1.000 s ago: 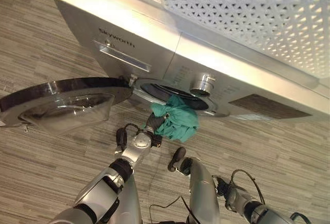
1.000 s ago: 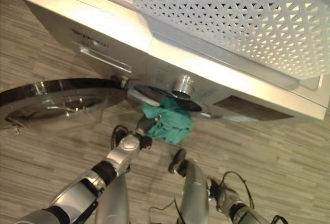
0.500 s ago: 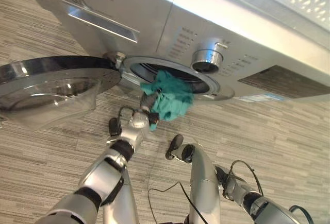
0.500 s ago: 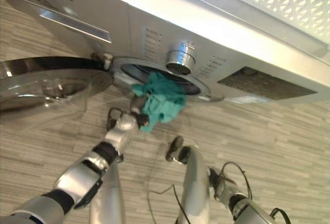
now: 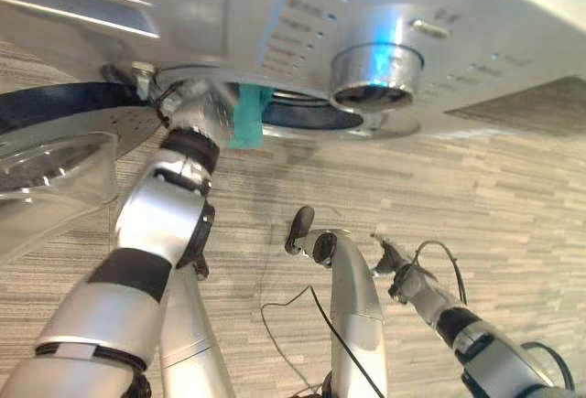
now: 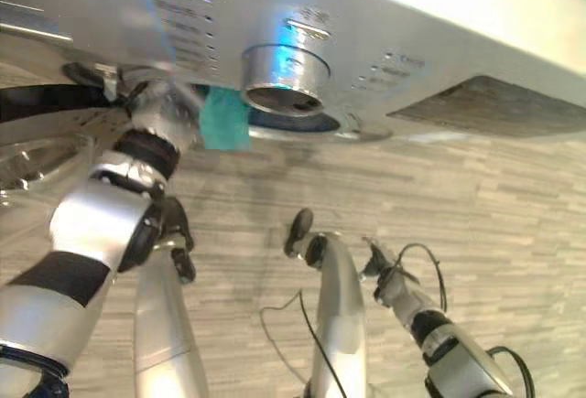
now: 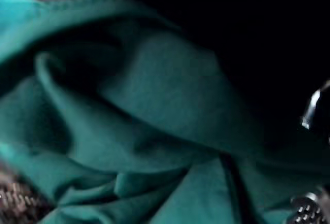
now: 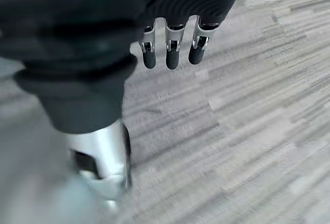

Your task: Grab the laundry basket,head to the washer,open it,put in the laundry and shut it.

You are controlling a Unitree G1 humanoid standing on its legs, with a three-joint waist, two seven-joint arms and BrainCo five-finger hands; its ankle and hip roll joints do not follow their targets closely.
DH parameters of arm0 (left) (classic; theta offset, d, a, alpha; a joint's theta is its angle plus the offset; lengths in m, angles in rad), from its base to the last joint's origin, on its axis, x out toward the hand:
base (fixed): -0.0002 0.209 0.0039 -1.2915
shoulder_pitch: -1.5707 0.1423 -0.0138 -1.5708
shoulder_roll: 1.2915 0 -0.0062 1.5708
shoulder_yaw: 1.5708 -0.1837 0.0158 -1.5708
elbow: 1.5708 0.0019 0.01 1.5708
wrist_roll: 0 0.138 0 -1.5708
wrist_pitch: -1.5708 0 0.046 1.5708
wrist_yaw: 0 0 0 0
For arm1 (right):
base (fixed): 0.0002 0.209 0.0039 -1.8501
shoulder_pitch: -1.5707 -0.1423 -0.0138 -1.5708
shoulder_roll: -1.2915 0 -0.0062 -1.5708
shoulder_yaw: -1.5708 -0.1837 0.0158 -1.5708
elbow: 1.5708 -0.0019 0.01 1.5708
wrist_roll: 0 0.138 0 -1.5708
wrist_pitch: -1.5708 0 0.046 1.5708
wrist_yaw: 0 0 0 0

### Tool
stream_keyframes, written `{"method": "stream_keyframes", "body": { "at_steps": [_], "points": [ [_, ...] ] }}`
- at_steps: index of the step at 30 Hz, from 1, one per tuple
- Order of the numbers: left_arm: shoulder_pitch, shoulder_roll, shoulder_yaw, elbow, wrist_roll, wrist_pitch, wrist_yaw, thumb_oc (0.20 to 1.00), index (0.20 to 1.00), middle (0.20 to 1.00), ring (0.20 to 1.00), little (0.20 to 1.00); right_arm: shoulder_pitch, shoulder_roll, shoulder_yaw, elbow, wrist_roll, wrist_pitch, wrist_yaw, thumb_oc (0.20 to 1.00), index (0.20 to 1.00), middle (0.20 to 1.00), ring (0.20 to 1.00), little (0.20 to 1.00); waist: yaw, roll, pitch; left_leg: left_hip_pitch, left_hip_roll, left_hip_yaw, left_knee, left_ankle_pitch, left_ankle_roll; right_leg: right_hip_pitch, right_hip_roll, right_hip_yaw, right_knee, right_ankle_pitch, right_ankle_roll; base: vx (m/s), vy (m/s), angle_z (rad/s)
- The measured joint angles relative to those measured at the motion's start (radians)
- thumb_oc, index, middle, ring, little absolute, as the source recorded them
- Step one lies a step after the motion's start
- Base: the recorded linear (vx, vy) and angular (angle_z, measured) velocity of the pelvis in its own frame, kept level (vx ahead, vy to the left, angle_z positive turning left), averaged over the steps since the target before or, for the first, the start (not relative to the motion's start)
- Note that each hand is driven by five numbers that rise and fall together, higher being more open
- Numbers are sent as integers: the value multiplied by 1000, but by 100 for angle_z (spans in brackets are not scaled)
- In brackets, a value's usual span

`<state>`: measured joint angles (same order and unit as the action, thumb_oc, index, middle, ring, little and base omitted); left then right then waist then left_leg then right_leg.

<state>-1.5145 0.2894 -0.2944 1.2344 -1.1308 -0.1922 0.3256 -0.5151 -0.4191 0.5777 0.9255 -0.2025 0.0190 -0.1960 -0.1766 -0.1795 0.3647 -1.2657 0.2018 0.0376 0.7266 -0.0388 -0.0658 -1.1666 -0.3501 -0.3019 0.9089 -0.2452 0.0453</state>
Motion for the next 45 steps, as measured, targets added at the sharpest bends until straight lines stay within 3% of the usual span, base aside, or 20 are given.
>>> {"method": "stream_keyframes", "body": {
  "at_steps": [2, 6, 7, 9, 11, 13, 17, 18, 19, 20, 21, 24, 26, 30, 32, 35, 37, 38, 41, 45],
  "points": [
    [-19, -11, -14, -59, -110, -31, -4, 200, 200, 200, 200, 200, -11, -8, -68, -51, 20, 0, -9, 1000, 1000, 1000, 1000, 1000, 4, 2, 1, 6, -10, 6, -76, 41, -4, -16, 5, -3, -43, 22, -3, 7, -49, 9],
    [89, -74, 51, -396, -236, -140, 12, 200, 200, 200, 200, 200, -4, -15, -108, -129, 33, -9, -34, 1000, 1000, 1000, 1000, 1000, 13, 29, 19, 31, -36, -4, -217, 123, -20, -16, 6, -26, -95, 44, -8, -19, -65, 20],
    [117, -101, 83, -439, -239, -177, 23, 1000, 1000, 1000, 1000, 1000, 0, -15, -83, -132, 33, -15, -29, 1000, 1000, 1000, 1000, 1000, 11, 40, 38, 56, -40, -15, -228, 128, -22, 10, 6, -21, -93, 44, -8, 4, -26, 19],
    [150, -77, 70, -406, -220, -180, 40, 1000, 1000, 1000, 1000, 1000, 2, -12, -72, -122, 36, -25, -20, 1000, 1000, 1000, 1000, 1000, 6, 40, 39, 85, -44, -28, -228, 128, -22, 34, 17, 3, -105, 44, -8, 14, -36, -1],
    [124, -9, -50, -271, -113, -138, 39, 1000, 1000, 1000, 1000, 1000, 1, -15, -72, -80, 61, -34, -15, 1000, 1000, 1000, 1000, 1000, 7, 41, 38, 114, -45, -28, -229, 128, -22, 57, 27, 28, -115, 44, -7, 4, -43, -13],
    [19, 66, -305, -42, 115, -14, -18, 1000, 1000, 1000, 1000, 1000, 11, -50, -70, -52, 88, -51, 11, 1000, 1000, 1000, 1000, 1000, -1, 60, 28, 111, -38, -35, -242, 126, -22, 58, 44, 27, -124, 37, 2, -1, -60, -2],
    [-91, 93, -517, 27, 490, 92, -89, 1000, 1000, 1000, 1000, 1000, 12, -95, -77, -15, 120, -64, 31, 1000, 1000, 1000, 1000, 1000, 3, 60, 28, 68, -39, -65, -271, 144, -29, 10, 48, 12, -96, 31, -9, -25, -111, 12],
    [-109, 104, -628, -13, 768, 139, -59, 1000, 1000, 1000, 1000, 1000, 13, -105, -83, 8, 140, -71, 27, 1000, 1000, 1000, 1000, 1000, 16, 64, 30, 61, -49, -87, -313, 150, -21, -4, 57, 12, -92, 23, -10, -15, -68, 24],
    [-115, 106, -638, -45, 848, 145, -54, 1000, 1000, 1000, 1000, 1000, 16, -103, -81, 17, 151, -74, 27, 1000, 1000, 1000, 1000, 1000, 23, 64, 30, 62, -54, -98, -327, 149, -19, -5, 60, 9, -96, 21, -14, -3, -65, 31],
    [-126, 96, -695, -72, 978, 161, -34, 1000, 1000, 1000, 1000, 1000, 23, -102, -78, 18, 151, -82, 27, 1000, 1000, 1000, 1000, 1000, 29, 64, 30, 63, -57, -106, -342, 147, -17, -5, 58, 1, -96, 15, -25, 8, -64, 35],
    [-135, 80, -802, -137, 1213, 178, -26, 1000, 1000, 1000, 1000, 1000, 22, -102, -68, 19, 151, -99, 25, 1000, 1000, 1000, 1000, 1000, 39, 64, 29, 65, -59, -115, -345, 143, -11, -2, 55, -6, -87, 0, -40, 9, -64, 27],
    [-98, -7, -873, -212, 1503, 188, -38, 1000, 1000, 1000, 1000, 1000, 17, -99, -62, 13, 150, -132, 13, 1000, 1000, 1000, 1000, 1000, 53, 75, 22, 75, -63, -125, -346, 146, -7, 10, 56, -4, -74, 0, -35, 4, -12, 6],
    [-13, -89, -889, -234, 1714, 187, -41, 1000, 1000, 1000, 1000, 1000, 21, -79, -11, 16, 149, -149, -1, 1000, 1000, 1000, 1000, 1000, 33, 85, 6, 81, -67, -149, -340, 163, 6, 24, 75, 19, -79, 0, -34, 6, -18, 1],
    [180, -56, -771, -280, 1757, 200, -26, 1000, 1000, 1000, 1000, 1000, 45, -70, -7, 47, 149, -152, -24, 1000, 1000, 1000, 1000, 1000, 37, 93, 3, 111, -71, -160, -325, 177, -12, 69, 82, 29, -73, -9, -30, -1, -34, 12],
    [270, 7, -730, -324, 1731, 201, -19, 1000, 1000, 1000, 1000, 1000, 82, -64, -15, 68, 150, -154, -38, 1000, 1000, 1000, 1000, 1000, 62, 98, -1, 149, -85, -165, -355, 178, -13, 102, 82, 47, -69, -45, -11, -6, -23, 32],
    [403, 76, -595, -432, 1676, 218, 5, 1000, 1000, 1000, 1000, 1000, 107, -61, -49, 80, 149, -152, -43, 1000, 1000, 1000, 1000, 1000, 97, 107, -8, 194, -88, -165, -423, 162, -31, 129, 76, 46, -82, -53, -15, -28, -12, 25],
    [493, 102, -538, -506, 1637, 218, 21, 1000, 1000, 1000, 1000, 1000, 135, -54, -63, 82, 149, -148, -43, 1000, 1000, 1000, 1000, 1000, 109, 106, -9, 204, -101, -162, -339, 120, 9, 165, 63, 37, -102, -44, -12, -1, 1, 6],
    [550, 120, -510, -535, 1609, 214, 17, 1000, 1000, 1000, 1000, 1000, 142, -41, -78, 85, 147, -145, -39, 1000, 1000, 1000, 1000, 1000, 119, 108, -9, 223, -105, -169, -311, 117, 9, 193, 74, 38, -102, -46, -7, 9, 2, -7],
    [760, 111, -401, -689, 1525, 195, 15, 1000, 1000, 1000, 1000, 1000, 195, 16, -125, 97, 148, -123, -39, 1000, 1000, 1000, 1000, 1000, 116, 107, -11, 336, -109, -162, -373, 127, -15, 305, 76, 30, -153, -40, 11, 21, 22, 5],
    [986, 56, -405, -670, 1382, 154, -36, 1000, 1000, 1000, 1000, 1000, 226, 54, -92, 157, 108, -91, -12, 1000, 1000, 1000, 1000, 1000, 140, 115, -52, 479, -118, -158, -400, 117, -7, 468, 76, 22, -220, -43, 18, 29, 33, 9]
  ]
}}
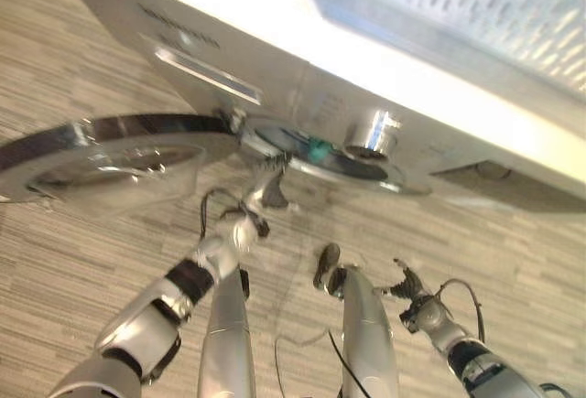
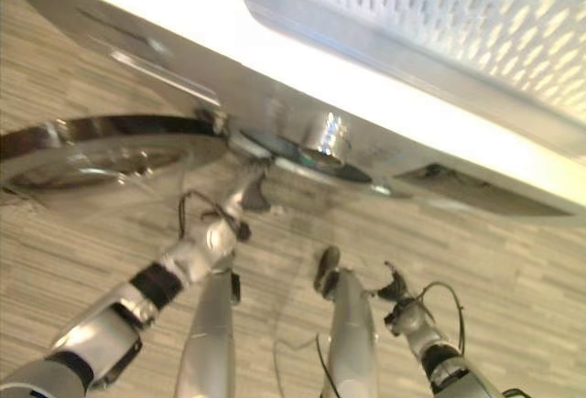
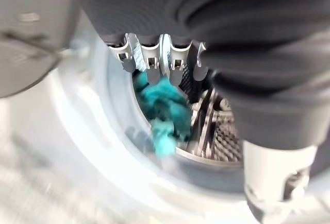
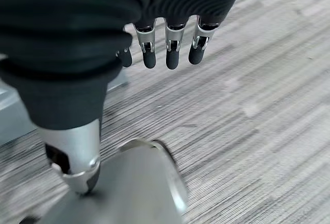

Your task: Grab the laundry basket,head to the washer,open it,put in the laundry and shut it.

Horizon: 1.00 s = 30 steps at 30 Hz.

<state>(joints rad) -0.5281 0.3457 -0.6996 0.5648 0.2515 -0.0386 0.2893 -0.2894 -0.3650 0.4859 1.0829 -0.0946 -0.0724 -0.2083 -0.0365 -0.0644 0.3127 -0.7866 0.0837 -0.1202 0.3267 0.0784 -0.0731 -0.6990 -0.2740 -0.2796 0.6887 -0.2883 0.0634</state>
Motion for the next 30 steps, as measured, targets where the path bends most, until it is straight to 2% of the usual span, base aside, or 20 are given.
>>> {"method": "stream_keyframes", "body": {
  "at_steps": [2, 5, 7, 10, 12, 13, 15, 16, 17, 18, 19, 20, 21, 24, 26, 30],
  "points": [
    [50, 4, -7, 16, -38, -18, -32, 1000, 1000, 1000, 1000, 1000, 1, 2, 15, 3, -20, 6, 16, 1000, 1000, 1000, 1000, 1000, 6, 8, -9, 32, -4, -3, -5, -6, 9, 42, 0, -1, -17, -4, 6, 112, 59, 11],
    [176, 0, 35, 19, -175, -23, -118, 1000, 1000, 1000, 1000, 1000, 24, 35, 6, 50, -39, 22, 51, 1000, 1000, 1000, 1000, 1000, 9, 6, -9, 188, -5, 9, -36, -15, 22, 207, 6, -1, -81, 4, 20, 119, 37, -4],
    [214, 3, 13, 42, -180, -25, -151, 1000, 1000, 1000, 1000, 1000, 66, 39, 3, 65, -39, 26, 63, 1000, 1000, 1000, 1000, 1000, 23, 14, -29, 282, -1, 20, -73, -40, 36, 307, 18, 5, -141, -6, 29, 36, 47, -7],
    [248, 0, 33, 42, -218, -29, -184, 1000, 1000, 1000, 1000, 1000, 113, 42, -28, 76, -39, 32, 82, 1000, 1000, 1000, 1000, 1000, 24, 25, -65, 358, 2, 24, -128, -30, 36, 383, 39, 18, -212, 15, 36, 150, 49, -1],
    [324, -7, 114, 47, -254, -38, -210, 1000, 1000, 1000, 1000, 1000, 169, 68, -137, 93, -31, 32, 96, 1000, 1000, 1000, 1000, 1000, 18, 34, -86, 450, 9, 40, -184, -25, 35, 489, 53, 21, -308, 49, 49, 93, 31, -19],
    [367, -19, 144, 105, -254, -38, -212, 1000, 1000, 1000, 1000, 1000, 202, 89, -203, 168, 4, 50, 97, 1000, 1000, 1000, 1000, 1000, 17, 39, -129, 505, 13, 54, -218, -15, 28, 553, 66, 22, -391, 85, 66, 144, 140, -21],
    [375, -39, 152, 169, -253, -45, -221, 1000, 1000, 1000, 1000, 1000, 240, 103, -240, 216, 47, 48, 100, 1000, 1000, 1000, 1000, 1000, 21, 54, -169, 517, 4, 63, -234, -13, 21, 588, 53, 20, -451, 100, 75, 204, 166, -6],
    [403, -68, 204, 213, -260, -43, -226, 1000, 1000, 1000, 1000, 1000, 238, 99, -324, 276, 67, 52, 102, 1000, 1000, 1000, 1000, 1000, 21, 67, -176, 558, -2, 69, -257, -12, 22, 644, 58, 13, -507, 135, 90, 202, 58, -4],
    [446, -76, 223, 216, -283, -42, -233, 1000, 1000, 1000, 1000, 1000, 231, 104, -403, 330, 92, 71, 102, 1000, 1000, 1000, 1000, 1000, 5, 71, -200, 605, -9, 78, -307, 0, 10, 701, 60, 9, -584, 167, 97, 214, 59, -11],
    [486, -65, 219, 208, -292, -41, -234, 1000, 1000, 1000, 1000, 1000, 260, 97, -389, 328, 104, 83, 99, 1000, 1000, 1000, 1000, 1000, -5, 74, -225, 612, -14, 80, -317, -3, 7, 714, 57, 11, -611, 175, 92, 324, 86, -9],
    [532, -79, 292, 275, -315, -50, -246, 1000, 1000, 1000, 1000, 1000, 336, 106, -433, 300, 166, 63, 103, 1000, 1000, 1000, 1000, 1000, -10, 76, -247, 691, -22, 98, -375, -2, 5, 783, 49, 18, -668, 189, 99, 223, 61, -27],
    [553, -96, 353, 345, -343, -37, -242, 1000, 1000, 1000, 1000, 1000, 348, 119, -481, 309, 210, 59, 102, 1000, 1000, 1000, 1000, 1000, -9, 74, -253, 745, -20, 121, -417, 9, 0, 809, 50, 35, -682, 192, 104, 182, 45, -52],
    [579, -102, 369, 401, -366, -16, -241, 1000, 1000, 1000, 1000, 1000, 358, 127, -505, 312, 245, 59, 103, 1000, 1000, 1000, 1000, 1000, -12, 71, -289, 749, -16, 141, -421, 1, 1, 801, 51, 56, -693, 191, 103, 92, 27, -58],
    [600, -96, 365, 435, -404, -8, -245, 1000, 1000, 1000, 1000, 1000, 363, 113, -493, 299, 298, 59, 100, 1000, 1000, 1000, 1000, 1000, -48, 74, -315, 754, -5, 164, -421, -2, -2, 804, 62, 81, -724, 209, 102, 73, 27, -29],
    [598, -111, 367, 436, -411, -8, -246, 1000, 1000, 1000, 1000, 1000, 355, 91, -493, 279, 303, 59, 99, 1000, 1000, 1000, 1000, 1000, -60, 76, -324, 754, 0, 168, -421, -2, -2, 804, 67, 87, -733, 215, 101, 60, 19, -21],
    [566, -128, 367, 436, -411, -15, -253, 1000, 1000, 1000, 1000, 1000, 323, 0, -504, 195, 317, 57, 82, 1000, 1000, 1000, 1000, 1000, -66, 59, -346, 767, 11, 191, -426, -6, -11, 805, 75, 115, -748, 231, 95, 43, 1, -19]
  ]
}}
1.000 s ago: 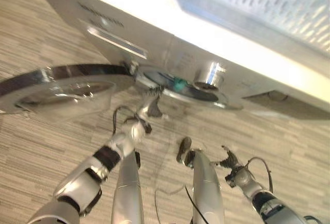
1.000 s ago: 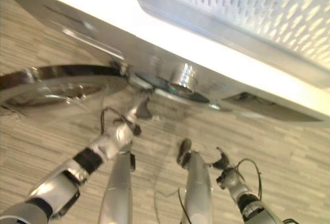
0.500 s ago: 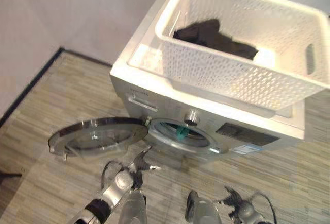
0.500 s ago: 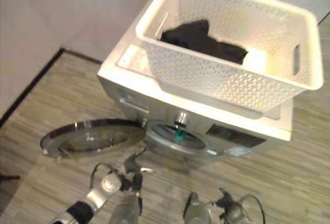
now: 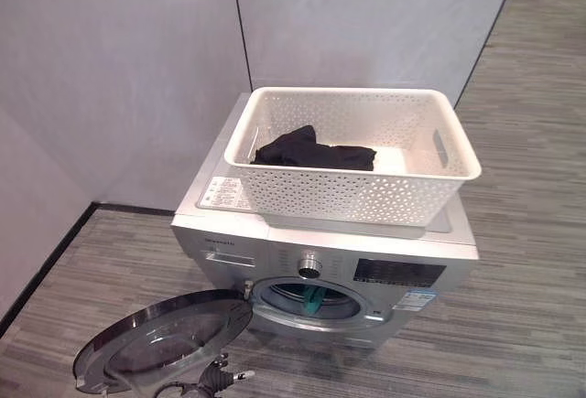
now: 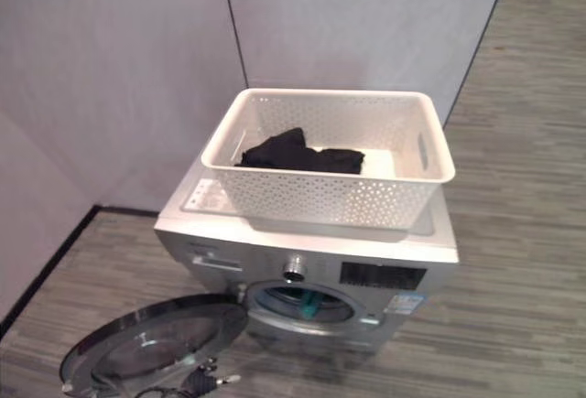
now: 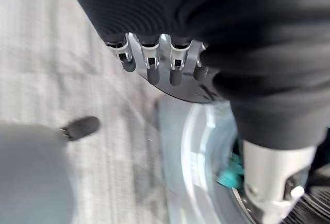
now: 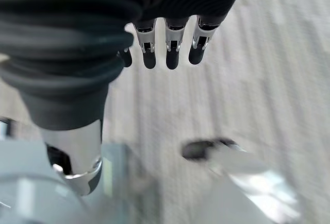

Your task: Grab the laundry basket,head to the washer,open it,put in the laundry and shut it.

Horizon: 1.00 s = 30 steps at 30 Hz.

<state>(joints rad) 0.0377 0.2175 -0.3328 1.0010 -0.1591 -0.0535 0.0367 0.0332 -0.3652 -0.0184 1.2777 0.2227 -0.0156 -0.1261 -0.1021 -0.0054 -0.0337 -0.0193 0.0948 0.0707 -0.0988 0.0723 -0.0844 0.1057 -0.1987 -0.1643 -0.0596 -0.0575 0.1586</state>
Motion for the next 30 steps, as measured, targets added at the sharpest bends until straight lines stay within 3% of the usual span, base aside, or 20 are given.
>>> {"method": "stream_keyframes", "body": {
  "at_steps": [5, 8, 11, 12, 13, 14, 15, 18, 19, 21, 23, 24, 25, 26, 27, 28, 30],
  "points": [
    [3, 5, 0, 1, 1, -2, -1, 1000, 1000, 1000, 1000, 1000, -29, -134, -71, -107, 20, -5, -46, 1000, 1000, 1000, 1000, 1000, 1, -17, -19, -4, 4, 13, 0, 3, -5, 0, 4, 15, -32, 19, 1, 26, -7, -8],
    [7, 5, -1, 4, 3, -1, -2, 1000, 1000, 1000, 1000, 1000, -31, -233, -132, -209, 19, -11, -84, 1000, 1000, 1000, 1000, 1000, 0, -7, -20, -9, 6, 13, 0, 4, -6, -5, 5, 15, -36, 20, 2, 13, -5, 1],
    [0, 7, 1, 45, 9, -7, -2, 1000, 1000, 1000, 1000, 1000, -66, -415, -235, -279, 21, -6, -107, 1000, 1000, 1000, 1000, 1000, 3, 11, -27, -17, 4, 0, 0, 6, -9, -5, 5, 5, -36, 20, 2, 23, -11, 8],
    [0, 7, 1, 45, 9, -7, -2, 1000, 1000, 1000, 1000, 1000, -66, -415, -235, -279, 21, -6, -107, 1000, 1000, 1000, 1000, 1000, 3, 11, -27, -17, 4, 0, 0, 6, -9, -5, 5, 5, -36, 20, 2, 32, -9, 18],
    [3, 14, 35, 82, 13, -8, 0, 1000, 1000, 1000, 1000, 1000, -99, -642, -371, -294, 35, -9, -143, 1000, 1000, 1000, 1000, 1000, 7, 18, -26, -18, 3, -12, 1, 10, -15, 0, 6, -10, -30, 26, 4, 8, -6, 14],
    [13, 12, 43, 85, 13, -8, 1, 1000, 1000, 1000, 1000, 1000, -98, -702, -400, -295, 39, -14, -153, 1000, 1000, 1000, 1000, 1000, 9, 20, -26, -19, 4, -12, 2, 12, -17, 0, 6, -12, -28, 26, 4, -16, -7, 13],
    [24, 12, 52, 104, 15, -9, 4, 1000, 1000, 1000, 1000, 1000, -119, -836, -453, -307, 43, -11, -163, 1000, 1000, 1000, 1000, 1000, 4, 20, -25, -21, 3, -11, 3, 12, -18, -3, 6, -11, -27, 26, 4, 0, 0, 0],
    [36, 16, 48, 148, 24, -9, 5, 1000, 1000, 1000, 1000, 1000, -291, -1057, -462, -314, 51, -34, -175, 1000, 1000, 1000, 1000, 1000, -16, 6, -20, -18, 5, -10, 0, 12, -18, -2, 8, -10, -28, 26, 5, -17, 9, -4],
    [30, 16, 43, 157, 25, -9, 5, 1000, 1000, 1000, 1000, 1000, -324, -1093, -447, -321, 61, -44, -175, 1000, 1000, 1000, 1000, 1000, -21, -2, -19, -18, 5, -9, 0, 12, -18, -3, 8, -8, -28, 27, 4, -19, 13, -3],
    [25, 22, 25, 159, 34, -10, 6, 1000, 1000, 1000, 1000, 1000, -498, -1102, -347, -327, 89, -66, -171, 1000, 1000, 1000, 1000, 1000, -17, -28, -17, -17, 7, -4, 0, 13, -19, -5, 9, -5, -28, 29, 3, -16, 9, -9],
    [-7, 30, 6, 158, 44, -14, 7, 1000, 1000, 1000, 1000, 1000, -716, -1063, -83, -325, 120, -79, -146, 1000, 1000, 1000, 1000, 1000, -16, -58, -23, -19, 8, -2, 0, 13, -19, -10, 8, 2, -36, 33, 2, -12, 12, -9],
    [-13, 33, 2, 158, 44, -19, 10, 1000, 1000, 1000, 1000, 1000, -820, -991, 11, -326, 125, -77, -131, 1000, 1000, 1000, 1000, 1000, -14, -69, -25, -22, 8, 1, 0, 13, -17, -13, 8, 3, -36, 33, 1, -20, 27, -24],
    [-8, 41, -8, 138, 50, -24, 7, 1000, 1000, 1000, 1000, 1000, -1073, -910, 296, -343, 138, -48, -100, 1000, 1000, 1000, 1000, 1000, -25, -85, -23, -20, 9, 21, 0, 6, -20, -18, 6, 13, -36, 38, -1, -11, 22, -14],
    [-42, 41, -15, 124, 50, -31, 7, 1000, 1000, 1000, 1000, 1000, -1134, -968, 435, -405, 137, -50, -66, 1000, 1000, 1000, 1000, 1000, -6, -68, -26, -30, 7, 16, 0, 8, -18, -25, 5, 14, -36, 40, 2, -36, 32, 5],
    [-33, 27, 29, 105, 51, -35, 13, 1000, 1000, 1000, 1000, 1000, -1060, -948, 370, -541, 88, -58, -74, 1000, 1000, 1000, 1000, 1000, 15, -56, -31, -54, 4, 12, 11, 13, -6, -53, 2, 18, -24, 30, 11, -18, 13, 26],
    [1, 19, 125, 62, 49, -49, 12, 1000, 1000, 1000, 1000, 1000, -764, -808, 61, -865, 19, -106, -60, 1000, 1000, 1000, 1000, 1000, 16, -80, -38, -50, 8, 3, 7, 30, -9, -46, 10, 10, -16, 38, 5, -17, 16, 33],
    [-8, 32, 105, 82, 49, -36, 9, 1000, 1000, 1000, 1000, 1000, -419, -657, -99, -1029, -61, -138, -33, 1000, 1000, 1000, 1000, 1000, 39, -117, -36, -54, 4, -22, 7, 26, -7, -30, 10, -26, -22, 23, -2, -18, 11, 39]
  ]
}}
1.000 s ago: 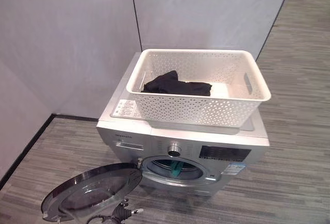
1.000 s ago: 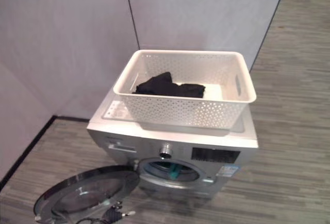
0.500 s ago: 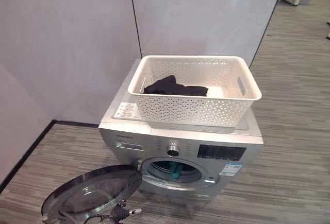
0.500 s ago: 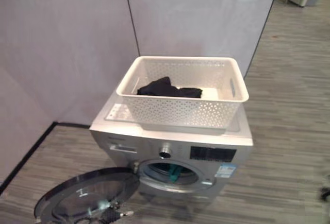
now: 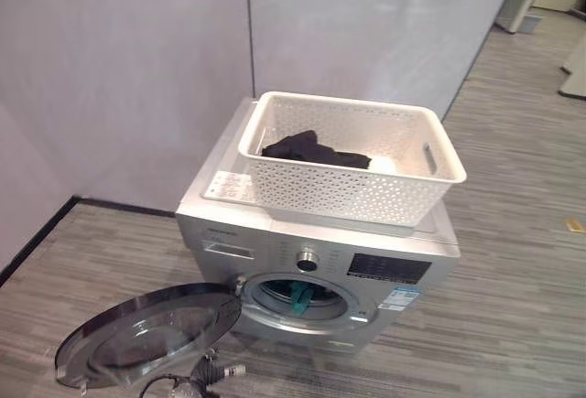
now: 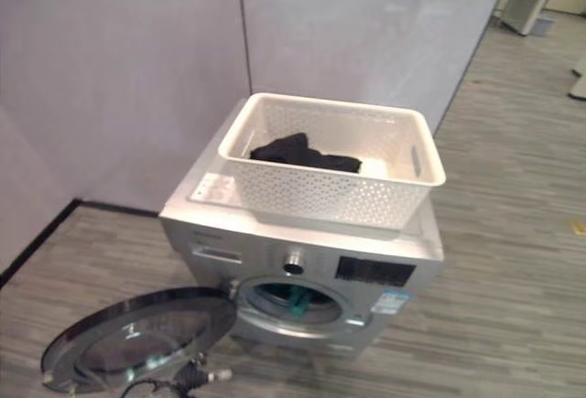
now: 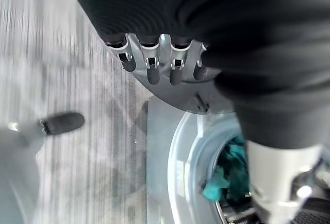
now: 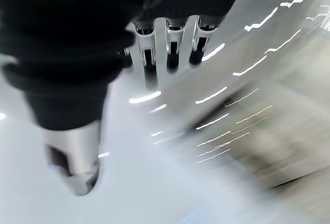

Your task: Grab the laundry basket,head to the washer,open it,put in the laundry and shut it.

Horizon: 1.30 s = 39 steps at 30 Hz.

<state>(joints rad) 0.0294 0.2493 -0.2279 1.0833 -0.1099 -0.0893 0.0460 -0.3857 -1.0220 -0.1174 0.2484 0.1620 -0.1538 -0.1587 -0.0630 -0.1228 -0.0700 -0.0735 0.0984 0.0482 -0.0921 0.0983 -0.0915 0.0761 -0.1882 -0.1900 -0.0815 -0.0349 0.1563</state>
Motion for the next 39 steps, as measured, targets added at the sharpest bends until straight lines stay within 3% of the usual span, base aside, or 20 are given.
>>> {"method": "stream_keyframes", "body": {
  "at_steps": [1, 3, 4, 6, 10, 11, 13, 14, 18, 19, 20, 21, 25, 39],
  "points": [
    [14, -15, -9, 25, -10, 1, -5, 1000, 1000, 1000, 1000, 1000, 192, 149, 2, -7, -63, 25, 20, 1000, 1000, 1000, 1000, 1000, 13, -2, 3, -3, -13, -10, 0, -5, 2, -2, -12, -5, 14, -10, -3, 12, -6, 38],
    [11, -33, -13, 25, -7, 4, -4, 1000, 1000, 1000, 1000, 1000, 263, 192, -16, -16, -61, 51, 23, 1000, 1000, 1000, 1000, 1000, 8, 27, 22, -3, -37, -14, 0, -7, 7, 14, -33, -10, 2, 0, 4, 5, -20, 12],
    [20, -39, -15, 28, -5, 9, -3, 1000, 1000, 1000, 1000, 1000, 251, 158, -24, -148, -103, 108, 37, 1000, 1000, 1000, 1000, 1000, -9, 77, 39, -5, -52, -8, 0, -7, 11, 14, -47, -3, -6, 13, 21, -16, -28, -9],
    [16, -46, -9, 30, 0, 9, -9, 1000, 1000, 1000, 1000, 1000, 267, 60, -14, -120, -108, 60, 62, 1000, 1000, 1000, 1000, 1000, -19, 105, 49, 2, -52, -9, 0, -6, 11, 23, -48, -11, -6, 14, 26, -5, -31, 1],
    [9, -44, -18, 24, -2, 6, -23, 1000, 1000, 1000, 1000, 1000, 159, -53, 3, 125, -94, 97, 96, 1000, 1000, 1000, 1000, 1000, -22, 92, 67, 2, -29, -8, -1, -4, 8, 16, -26, -7, -6, 12, 25, 7, -15, -4],
    [11, -50, -20, 24, -2, 6, -28, 1000, 1000, 1000, 1000, 1000, 134, -64, 5, 138, -91, 97, 98, 1000, 1000, 1000, 1000, 1000, -23, 86, 74, 3, -27, -10, -1, -3, 6, 20, -24, -7, -6, 12, 24, 22, 24, -7],
    [23, -60, -37, 24, -8, 6, -30, 1000, 1000, 1000, 1000, 1000, -64, -40, 117, 131, -76, 119, 83, 1000, 1000, 1000, 1000, 1000, -61, 79, 81, 8, -23, -7, -2, -1, 4, 21, -20, 1, -7, 14, 21, 27, 20, -9],
    [6, -65, -34, 26, -7, 6, -28, 1000, 1000, 1000, 1000, 1000, -56, 7, 125, 40, -126, 109, 69, 1000, 1000, 1000, 1000, 1000, -65, 78, 82, 12, -18, -5, -1, -1, 3, 18, -18, 2, -7, 14, 20, 19, 5, -5],
    [-24, -67, -22, 27, -7, 7, -21, 1000, 1000, 1000, 1000, 1000, 138, 256, 77, -122, -269, 91, 48, 1000, 1000, 1000, 1000, 1000, -10, 36, 66, 11, -15, -14, -1, -3, 2, 29, -13, -12, -15, 3, 11, 33, 7, 10],
    [-14, -69, -29, 27, -5, 9, -19, 1000, 1000, 1000, 1000, 1000, 120, 230, 77, -206, -281, 138, 63, 1000, 1000, 1000, 1000, 1000, -8, 53, 69, 8, -22, -15, -2, -10, 7, 28, -19, -11, -15, -3, 6, -1, 6, -3],
    [-8, -69, -34, 26, 1, 16, -18, 1000, 1000, 1000, 1000, 1000, 54, 120, 87, -295, -296, 118, 67, 1000, 1000, 1000, 1000, 1000, -8, 82, 85, 3, -29, -12, -1, 0, 4, 21, -27, -6, -14, 12, 20, 5, -5, -4],
    [-2, -61, -33, 25, 1, 17, -17, 1000, 1000, 1000, 1000, 1000, 1, 96, 103, -275, -296, 86, 51, 1000, 1000, 1000, 1000, 1000, -13, 85, 85, 5, -29, -12, -1, 2, 5, 22, -26, -8, -6, 14, 20, 0, 0, 0],
    [1, -36, -42, -10, 0, 15, -18, 1000, 1000, 1000, 1000, 1000, -80, 74, 190, -130, -321, 98, 53, 1000, 1000, 1000, 1000, 1000, 21, 74, 77, 4, -18, -17, -1, 1, 5, 25, -15, -13, -15, 6, 14, 11, 3, 6],
    [1, -57, -54, -8, -1, 12, -31, 1000, 1000, 1000, 1000, 1000, -156, 43, 313, -98, -310, 88, 106, 1000, 1000, 1000, 1000, 1000, 21, 49, 71, 3, -21, -32, -1, 4, 2, 29, -15, -24, -7, 9, 14, 0, 2, 1]
  ]
}}
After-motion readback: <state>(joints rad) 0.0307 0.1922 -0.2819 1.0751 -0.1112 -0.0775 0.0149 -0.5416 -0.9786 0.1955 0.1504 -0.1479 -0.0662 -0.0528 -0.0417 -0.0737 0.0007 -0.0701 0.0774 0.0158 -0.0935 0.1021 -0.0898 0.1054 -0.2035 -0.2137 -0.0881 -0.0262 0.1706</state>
